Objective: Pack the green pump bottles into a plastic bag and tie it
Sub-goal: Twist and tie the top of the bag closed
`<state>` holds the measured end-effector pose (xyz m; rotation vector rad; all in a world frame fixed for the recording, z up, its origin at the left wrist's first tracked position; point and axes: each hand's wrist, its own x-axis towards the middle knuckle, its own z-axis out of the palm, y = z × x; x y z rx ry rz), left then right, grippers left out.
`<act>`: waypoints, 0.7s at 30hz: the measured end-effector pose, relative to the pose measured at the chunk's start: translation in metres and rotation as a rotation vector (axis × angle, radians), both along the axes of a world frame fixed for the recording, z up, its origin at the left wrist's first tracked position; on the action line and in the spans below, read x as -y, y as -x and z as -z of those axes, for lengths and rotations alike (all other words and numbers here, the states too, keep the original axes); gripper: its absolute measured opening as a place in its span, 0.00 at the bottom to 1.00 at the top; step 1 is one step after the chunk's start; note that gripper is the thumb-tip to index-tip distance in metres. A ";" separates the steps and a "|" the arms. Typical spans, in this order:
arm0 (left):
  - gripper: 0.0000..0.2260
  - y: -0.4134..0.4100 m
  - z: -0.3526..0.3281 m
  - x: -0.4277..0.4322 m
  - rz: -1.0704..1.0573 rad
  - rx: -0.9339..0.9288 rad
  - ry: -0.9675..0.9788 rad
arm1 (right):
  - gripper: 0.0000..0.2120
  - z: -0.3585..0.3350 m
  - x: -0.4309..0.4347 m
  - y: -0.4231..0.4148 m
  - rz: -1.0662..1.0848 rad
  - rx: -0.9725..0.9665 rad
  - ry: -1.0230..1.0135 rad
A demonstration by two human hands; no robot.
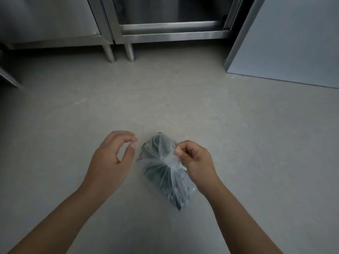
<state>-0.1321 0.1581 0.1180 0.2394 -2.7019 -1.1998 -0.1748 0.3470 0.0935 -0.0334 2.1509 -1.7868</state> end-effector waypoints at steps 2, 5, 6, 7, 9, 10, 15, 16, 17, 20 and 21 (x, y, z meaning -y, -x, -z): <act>0.09 -0.005 -0.029 0.002 -0.020 -0.010 0.031 | 0.13 -0.025 0.003 -0.003 0.048 0.029 0.005; 0.13 -0.015 -0.069 -0.004 0.015 0.021 0.137 | 0.12 -0.071 0.004 -0.008 0.057 0.051 0.017; 0.14 -0.020 -0.082 -0.006 0.038 0.025 0.174 | 0.13 -0.087 0.005 -0.010 0.054 0.056 0.019; 0.15 -0.025 -0.096 -0.007 0.049 0.040 0.197 | 0.13 -0.104 0.005 -0.013 0.054 0.064 0.019; 0.16 -0.035 -0.128 -0.010 0.046 0.072 0.224 | 0.13 -0.141 0.004 -0.019 0.058 0.075 0.011; 0.16 -0.040 -0.144 -0.011 0.038 0.085 0.240 | 0.13 -0.160 0.002 -0.022 0.056 0.075 0.009; 0.15 -0.068 -0.219 -0.015 0.019 0.128 0.332 | 0.13 -0.256 -0.006 -0.047 0.014 0.076 0.038; 0.15 -0.073 -0.232 -0.016 0.016 0.132 0.354 | 0.13 -0.273 -0.006 -0.054 -0.001 0.077 0.046; 0.15 -0.079 -0.244 -0.017 0.010 0.135 0.367 | 0.13 -0.289 -0.006 -0.060 -0.009 0.070 0.054; 0.16 -0.095 -0.280 -0.022 -0.010 0.128 0.370 | 0.13 -0.339 -0.008 -0.072 0.002 0.043 0.074; 0.16 -0.099 -0.293 -0.023 -0.011 0.122 0.373 | 0.13 -0.356 -0.008 -0.074 0.010 0.038 0.086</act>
